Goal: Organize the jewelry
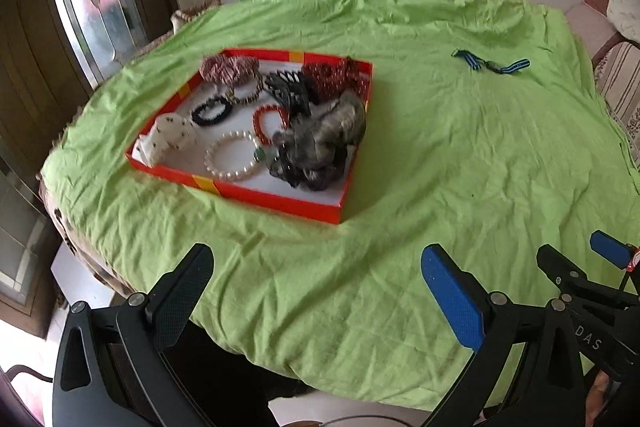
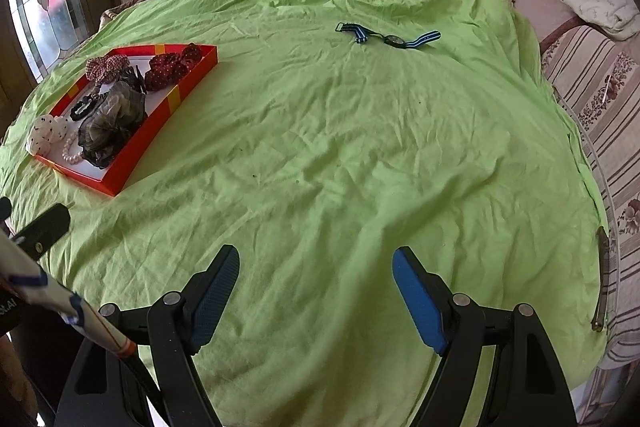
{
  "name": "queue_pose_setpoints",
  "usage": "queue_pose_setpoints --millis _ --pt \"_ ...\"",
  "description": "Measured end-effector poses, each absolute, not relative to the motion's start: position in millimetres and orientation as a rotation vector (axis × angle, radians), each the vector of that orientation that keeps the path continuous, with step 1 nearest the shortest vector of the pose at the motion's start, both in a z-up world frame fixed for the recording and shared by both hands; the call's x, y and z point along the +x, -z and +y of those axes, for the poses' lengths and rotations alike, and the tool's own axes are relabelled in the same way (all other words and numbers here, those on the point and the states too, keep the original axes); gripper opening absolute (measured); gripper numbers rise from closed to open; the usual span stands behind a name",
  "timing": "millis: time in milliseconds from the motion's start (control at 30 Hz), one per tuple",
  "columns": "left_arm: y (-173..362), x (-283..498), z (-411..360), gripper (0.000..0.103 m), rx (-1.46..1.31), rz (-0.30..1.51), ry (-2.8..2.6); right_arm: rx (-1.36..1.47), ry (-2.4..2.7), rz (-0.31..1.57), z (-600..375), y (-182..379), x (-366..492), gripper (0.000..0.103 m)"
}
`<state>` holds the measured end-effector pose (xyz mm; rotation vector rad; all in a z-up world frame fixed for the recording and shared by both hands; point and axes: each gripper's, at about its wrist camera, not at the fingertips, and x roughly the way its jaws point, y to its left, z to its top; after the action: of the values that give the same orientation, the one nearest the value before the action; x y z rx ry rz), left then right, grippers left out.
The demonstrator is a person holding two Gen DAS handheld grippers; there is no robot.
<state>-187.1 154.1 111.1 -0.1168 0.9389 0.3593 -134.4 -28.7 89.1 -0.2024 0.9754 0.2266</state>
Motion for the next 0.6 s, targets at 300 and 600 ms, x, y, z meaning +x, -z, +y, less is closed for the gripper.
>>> queue_pose_setpoints --millis 300,600 --pt "-107.5 -184.4 146.2 0.103 -0.073 0.932 -0.364 -0.197 -0.227 0.986 -27.6 -86.0 -132.6 0.083" --pt "-102.9 -181.7 144.9 0.103 -0.083 0.947 -0.338 -0.193 -0.225 1.003 -25.5 -81.1 -130.7 0.083"
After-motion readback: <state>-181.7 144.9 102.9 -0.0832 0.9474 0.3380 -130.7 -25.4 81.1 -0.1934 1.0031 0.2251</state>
